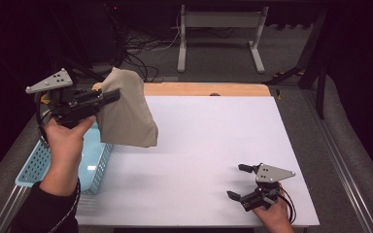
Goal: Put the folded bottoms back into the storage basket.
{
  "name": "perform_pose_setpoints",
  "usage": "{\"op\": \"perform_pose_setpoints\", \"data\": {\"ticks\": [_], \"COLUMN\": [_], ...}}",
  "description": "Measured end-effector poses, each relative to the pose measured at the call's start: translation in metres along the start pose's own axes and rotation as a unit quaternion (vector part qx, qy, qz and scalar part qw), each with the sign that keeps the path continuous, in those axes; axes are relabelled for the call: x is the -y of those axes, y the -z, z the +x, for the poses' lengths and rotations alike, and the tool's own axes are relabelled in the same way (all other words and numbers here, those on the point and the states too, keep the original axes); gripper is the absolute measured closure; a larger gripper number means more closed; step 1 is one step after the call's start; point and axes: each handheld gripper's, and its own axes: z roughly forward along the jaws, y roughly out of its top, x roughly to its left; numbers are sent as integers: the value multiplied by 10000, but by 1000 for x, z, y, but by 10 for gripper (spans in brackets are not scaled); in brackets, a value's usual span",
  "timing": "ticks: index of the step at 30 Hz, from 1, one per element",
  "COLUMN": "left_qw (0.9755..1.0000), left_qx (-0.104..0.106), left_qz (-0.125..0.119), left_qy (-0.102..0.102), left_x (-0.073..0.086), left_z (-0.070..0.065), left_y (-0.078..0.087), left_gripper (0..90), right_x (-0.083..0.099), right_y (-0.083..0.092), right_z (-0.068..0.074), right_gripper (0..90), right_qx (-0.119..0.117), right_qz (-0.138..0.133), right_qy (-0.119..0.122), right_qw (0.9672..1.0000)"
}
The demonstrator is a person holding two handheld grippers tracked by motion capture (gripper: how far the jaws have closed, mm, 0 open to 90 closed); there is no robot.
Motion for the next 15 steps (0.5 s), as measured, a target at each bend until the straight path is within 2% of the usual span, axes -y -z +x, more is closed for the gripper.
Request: {"op": "perform_pose_setpoints", "data": {"ticks": [15], "left_qw": [9993], "left_qx": [-357], "left_qz": [11], "left_qy": [81], "left_x": [7], "left_z": [14], "left_y": [35], "left_gripper": [741], "right_x": [0], "right_y": [0], "right_z": [0], "right_gripper": [6], "right_qx": [-1], "right_qz": [4], "right_qy": [2], "right_qw": [10000]}}
